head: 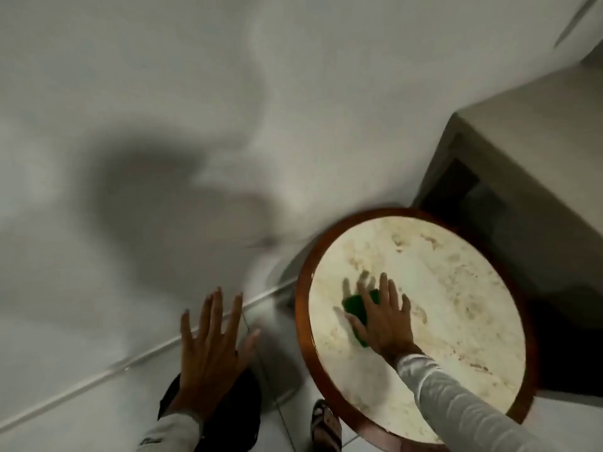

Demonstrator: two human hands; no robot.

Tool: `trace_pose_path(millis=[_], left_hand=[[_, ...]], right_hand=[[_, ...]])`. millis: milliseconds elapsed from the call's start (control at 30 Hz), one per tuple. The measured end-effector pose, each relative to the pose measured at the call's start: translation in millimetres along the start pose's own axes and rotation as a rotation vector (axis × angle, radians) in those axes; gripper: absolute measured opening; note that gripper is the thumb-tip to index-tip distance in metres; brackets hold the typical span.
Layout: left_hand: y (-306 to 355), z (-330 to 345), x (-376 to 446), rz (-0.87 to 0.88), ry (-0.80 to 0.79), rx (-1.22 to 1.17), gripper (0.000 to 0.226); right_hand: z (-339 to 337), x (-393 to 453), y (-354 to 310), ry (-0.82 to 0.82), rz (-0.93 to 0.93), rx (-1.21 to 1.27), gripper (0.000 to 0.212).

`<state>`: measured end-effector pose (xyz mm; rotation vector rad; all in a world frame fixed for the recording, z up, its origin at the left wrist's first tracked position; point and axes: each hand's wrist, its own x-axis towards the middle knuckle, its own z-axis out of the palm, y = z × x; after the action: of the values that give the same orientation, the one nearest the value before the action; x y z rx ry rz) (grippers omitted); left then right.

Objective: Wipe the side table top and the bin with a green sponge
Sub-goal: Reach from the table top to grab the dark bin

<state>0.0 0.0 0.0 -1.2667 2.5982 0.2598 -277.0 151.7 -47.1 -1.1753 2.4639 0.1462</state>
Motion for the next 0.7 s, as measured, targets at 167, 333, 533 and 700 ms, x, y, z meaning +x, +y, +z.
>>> trace_pose_path(millis=[167, 333, 533, 700], left_hand=[[-29, 114, 17, -0.067, -0.182, 0.043, 0.092], [-44, 195, 30, -0.052, -0.299, 0.039, 0.108], [-85, 277, 55, -0.179, -0.298, -0.08, 0.08], [-118, 340, 105, -0.317, -0.351, -0.218, 0.062]], right_hand=[[91, 35, 3, 0.121, 0.161, 0.12, 0.072], [124, 39, -4, 0.336, 0.213, 0.267, 0.065], [137, 0, -89, 0.579, -0.062, 0.623, 0.051], [208, -38, -183, 0.433, -0.236, 0.863, 0.049]])
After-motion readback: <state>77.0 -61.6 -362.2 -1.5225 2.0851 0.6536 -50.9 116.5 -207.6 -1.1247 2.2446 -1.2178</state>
